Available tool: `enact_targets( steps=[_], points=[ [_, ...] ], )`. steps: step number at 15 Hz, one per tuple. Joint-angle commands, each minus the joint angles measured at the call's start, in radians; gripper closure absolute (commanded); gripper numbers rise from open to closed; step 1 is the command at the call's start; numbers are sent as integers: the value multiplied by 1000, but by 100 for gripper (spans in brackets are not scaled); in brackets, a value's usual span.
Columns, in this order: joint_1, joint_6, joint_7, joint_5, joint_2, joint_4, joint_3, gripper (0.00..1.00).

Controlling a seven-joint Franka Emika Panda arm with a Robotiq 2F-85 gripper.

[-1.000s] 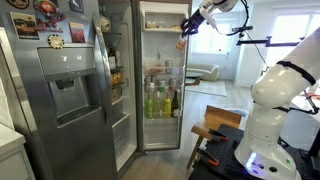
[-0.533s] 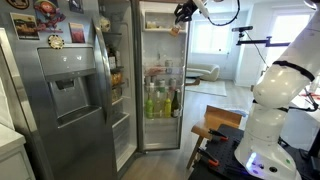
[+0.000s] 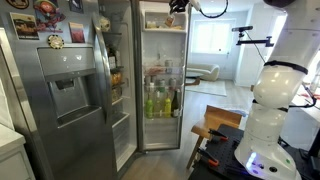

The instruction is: Put the plastic pack in the top right component in the refrigerator and close the component door

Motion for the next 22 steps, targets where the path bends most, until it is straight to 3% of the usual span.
enact_targets(
  steps=[1, 9, 10, 22],
  points=[
    [-30, 22, -64, 66, 156, 202, -6, 98],
    [-171, 99, -116, 98, 374, 472, 64, 98],
    [-152, 105, -119, 104, 389, 488, 35, 98],
    [-203, 195, -166, 104, 527, 621, 53, 98]
  ],
)
